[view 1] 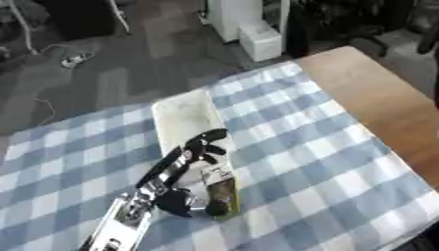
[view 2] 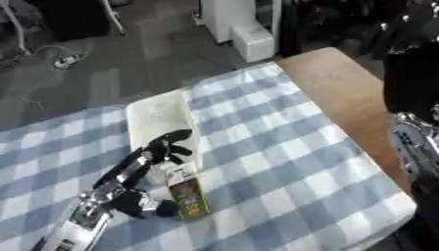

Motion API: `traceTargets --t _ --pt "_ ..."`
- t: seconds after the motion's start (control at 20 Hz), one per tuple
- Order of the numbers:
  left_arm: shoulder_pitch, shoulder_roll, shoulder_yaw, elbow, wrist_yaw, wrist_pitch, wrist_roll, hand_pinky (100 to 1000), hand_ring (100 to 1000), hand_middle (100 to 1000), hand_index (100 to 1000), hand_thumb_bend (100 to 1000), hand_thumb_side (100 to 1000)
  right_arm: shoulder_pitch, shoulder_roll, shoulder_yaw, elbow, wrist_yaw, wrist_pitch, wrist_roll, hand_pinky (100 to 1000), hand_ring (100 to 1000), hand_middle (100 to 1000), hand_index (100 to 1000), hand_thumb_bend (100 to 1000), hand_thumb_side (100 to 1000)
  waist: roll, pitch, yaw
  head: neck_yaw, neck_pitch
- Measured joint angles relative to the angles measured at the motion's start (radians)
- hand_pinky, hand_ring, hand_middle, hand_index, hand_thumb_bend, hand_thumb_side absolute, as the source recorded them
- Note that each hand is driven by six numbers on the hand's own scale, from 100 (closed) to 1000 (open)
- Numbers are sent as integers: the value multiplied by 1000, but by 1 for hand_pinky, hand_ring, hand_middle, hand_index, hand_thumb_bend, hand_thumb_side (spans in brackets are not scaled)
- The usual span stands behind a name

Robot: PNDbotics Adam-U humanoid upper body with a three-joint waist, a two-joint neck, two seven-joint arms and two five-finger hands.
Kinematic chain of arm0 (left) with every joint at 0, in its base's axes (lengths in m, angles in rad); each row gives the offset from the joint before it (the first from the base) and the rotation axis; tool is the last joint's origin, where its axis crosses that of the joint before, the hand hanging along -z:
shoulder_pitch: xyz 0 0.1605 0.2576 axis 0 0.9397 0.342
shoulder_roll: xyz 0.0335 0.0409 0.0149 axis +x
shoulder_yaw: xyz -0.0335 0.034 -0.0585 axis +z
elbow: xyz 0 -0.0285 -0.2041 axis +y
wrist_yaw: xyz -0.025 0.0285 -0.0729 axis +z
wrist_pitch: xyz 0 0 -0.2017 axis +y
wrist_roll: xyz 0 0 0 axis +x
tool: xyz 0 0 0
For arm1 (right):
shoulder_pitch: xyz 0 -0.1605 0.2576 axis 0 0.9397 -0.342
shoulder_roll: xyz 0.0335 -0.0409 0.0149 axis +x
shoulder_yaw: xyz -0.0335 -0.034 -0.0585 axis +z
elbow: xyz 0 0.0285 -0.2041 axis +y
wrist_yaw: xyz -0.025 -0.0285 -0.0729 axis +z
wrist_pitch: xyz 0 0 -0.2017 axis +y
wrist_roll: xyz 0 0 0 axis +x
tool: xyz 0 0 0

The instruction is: Pick up objects on the table and place them in the box.

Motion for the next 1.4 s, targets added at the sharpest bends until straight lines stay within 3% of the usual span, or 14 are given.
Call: traceTargets --t 0.15,0.35,0.5,1.05,1.4 --pt "0 -8 0 2 -1 0 -1 706 810 958 977 853 658 -3 0 -4 0 -6 3 1 464 430 454 600 100 1000 1 0 -4 3 0" --pt "0 -15 -1 2 -9 2 -3 708 810 961 981 749 638 -8 0 -5 0 -14 6 3 464 430 454 600 100 1000 2 0 -6 5 0" --pt "0 -16 -1 2 -27 4 -4 702 807 966 962 724 611 -9 0 -6 0 -16 7 3 464 430 454 600 100 1000 3 0 -9 5 0" --pt "0 -21 -1 2 -72 20 13 680 783 940 962 757 567 -13 -1 -11 0 -31 15 3 464 431 454 600 100 1000 5 0 -12 5 -4" --pt "0 -26 -1 12 -88 22 13 617 739 904 950 749 558 -17 -1 -11 0 -33 15 3 464 431 454 600 100 1000 5 0 -14 5 -9"
